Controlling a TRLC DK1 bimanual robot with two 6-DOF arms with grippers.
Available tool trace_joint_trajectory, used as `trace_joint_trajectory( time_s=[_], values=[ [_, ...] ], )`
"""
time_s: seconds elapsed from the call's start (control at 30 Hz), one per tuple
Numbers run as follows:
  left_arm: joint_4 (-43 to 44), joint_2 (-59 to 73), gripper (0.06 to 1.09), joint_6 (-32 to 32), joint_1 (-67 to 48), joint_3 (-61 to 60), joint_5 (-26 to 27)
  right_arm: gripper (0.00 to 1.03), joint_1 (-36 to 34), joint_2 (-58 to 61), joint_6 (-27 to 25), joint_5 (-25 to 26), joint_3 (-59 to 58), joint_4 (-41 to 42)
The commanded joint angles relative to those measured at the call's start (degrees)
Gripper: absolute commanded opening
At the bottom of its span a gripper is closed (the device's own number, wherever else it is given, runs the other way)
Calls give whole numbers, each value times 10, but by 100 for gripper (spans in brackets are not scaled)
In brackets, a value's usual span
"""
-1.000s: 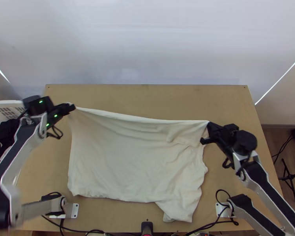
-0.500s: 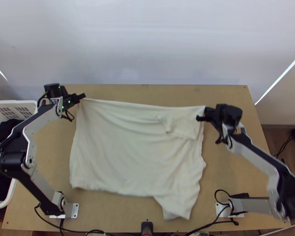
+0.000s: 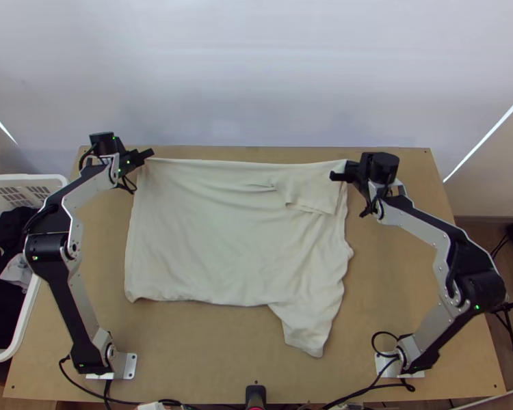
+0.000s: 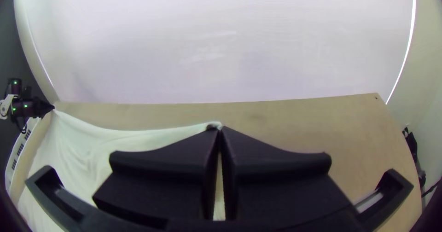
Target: Fold the t-shirt
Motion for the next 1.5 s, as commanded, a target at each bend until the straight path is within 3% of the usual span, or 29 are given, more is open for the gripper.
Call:
trace_joint_trajectory(
  time_s=[0.0,0.5,0.63,0.93,1.47],
  values=[
    [-5,33,9,-2,-6,39,-6,3,3,49,5,17,47,3],
    [-22,41,9,0,-25,55,-8,3,9,125,6,23,106,7],
    [-124,27,9,-1,-26,85,-8,3,11,112,18,36,104,-15],
    [-288,-50,9,24,-21,80,-2,3,14,49,68,47,100,-185],
    [-264,-135,9,51,-6,-75,13,3,38,-31,68,69,-19,-222]
  ],
)
